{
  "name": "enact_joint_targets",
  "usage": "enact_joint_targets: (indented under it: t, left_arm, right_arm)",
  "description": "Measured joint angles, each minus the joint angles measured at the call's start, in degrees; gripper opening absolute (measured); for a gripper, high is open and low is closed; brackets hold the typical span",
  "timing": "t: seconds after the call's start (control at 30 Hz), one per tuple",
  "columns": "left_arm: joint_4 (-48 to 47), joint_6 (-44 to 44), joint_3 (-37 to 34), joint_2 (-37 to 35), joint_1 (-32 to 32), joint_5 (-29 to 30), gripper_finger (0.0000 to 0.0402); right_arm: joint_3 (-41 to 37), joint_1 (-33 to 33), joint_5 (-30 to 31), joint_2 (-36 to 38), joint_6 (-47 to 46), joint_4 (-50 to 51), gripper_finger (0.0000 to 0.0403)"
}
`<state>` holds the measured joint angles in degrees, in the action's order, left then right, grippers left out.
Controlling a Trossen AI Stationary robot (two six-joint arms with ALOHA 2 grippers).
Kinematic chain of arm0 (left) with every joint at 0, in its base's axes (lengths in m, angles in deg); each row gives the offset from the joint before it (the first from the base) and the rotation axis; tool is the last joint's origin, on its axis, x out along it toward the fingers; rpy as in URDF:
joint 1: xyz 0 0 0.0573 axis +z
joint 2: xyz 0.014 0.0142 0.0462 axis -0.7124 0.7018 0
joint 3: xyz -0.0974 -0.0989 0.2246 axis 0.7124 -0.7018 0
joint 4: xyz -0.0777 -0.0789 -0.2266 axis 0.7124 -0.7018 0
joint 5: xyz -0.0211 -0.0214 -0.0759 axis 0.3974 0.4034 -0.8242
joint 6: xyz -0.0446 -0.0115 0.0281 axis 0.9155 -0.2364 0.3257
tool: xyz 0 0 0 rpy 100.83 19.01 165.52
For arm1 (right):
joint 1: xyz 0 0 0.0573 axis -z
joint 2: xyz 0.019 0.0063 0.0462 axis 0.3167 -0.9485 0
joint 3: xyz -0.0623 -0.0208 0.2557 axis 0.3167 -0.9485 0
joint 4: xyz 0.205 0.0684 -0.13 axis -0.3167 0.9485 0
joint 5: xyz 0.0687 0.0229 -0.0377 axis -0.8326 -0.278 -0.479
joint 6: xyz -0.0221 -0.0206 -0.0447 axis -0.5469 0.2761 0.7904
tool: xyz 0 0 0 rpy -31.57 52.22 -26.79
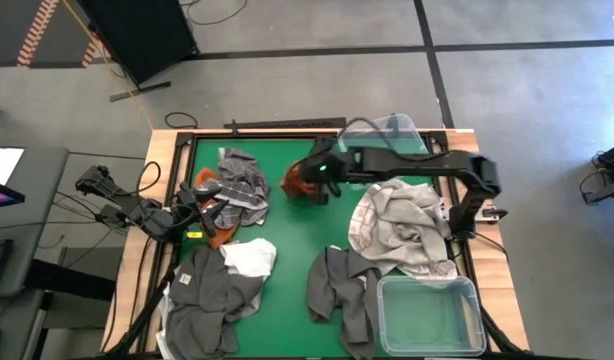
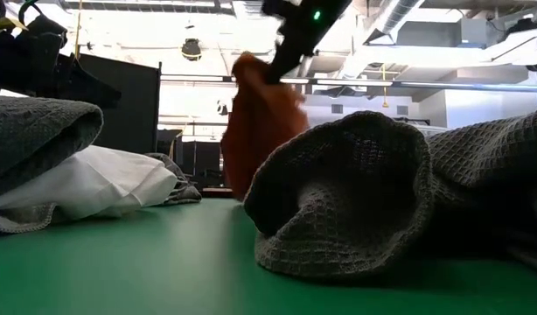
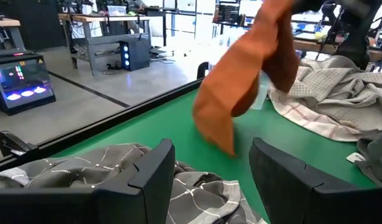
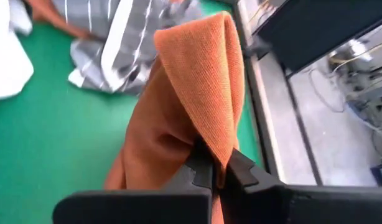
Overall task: Sort towels by color in basket
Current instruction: Put the orange towel into the top transparent bin
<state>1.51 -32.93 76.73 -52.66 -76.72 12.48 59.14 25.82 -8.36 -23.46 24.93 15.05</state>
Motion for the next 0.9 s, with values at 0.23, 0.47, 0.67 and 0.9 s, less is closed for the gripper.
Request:
enact_joint_targets:
  t: [0.23, 0.47, 0.67, 0.9]
  left_arm:
    - [0.0, 0.0, 0.0, 0.0, 0.0, 0.0, 0.0198]
    - [0.0, 0.0, 0.0, 0.0, 0.0, 0.0, 0.0198]
    - [0.1, 0.0, 0.0, 0.0, 0.0, 0.0, 0.0198]
    - [0.2, 0.0, 0.0, 0.0, 0.0, 0.0, 0.0198]
  right_arm:
    - [0.0, -2.1, 8.3, 9.4, 0.8, 2.8, 0.0026]
    - [0.1, -2.9, 24.5, 16.8, 0.7, 6.0, 0.0026]
    - [0.1, -2.5, 35.8, 20.6, 0.6, 9.5, 0.0026]
    - [0.1, -1.3, 41.3, 22.3, -0.3, 13.8, 0.0026]
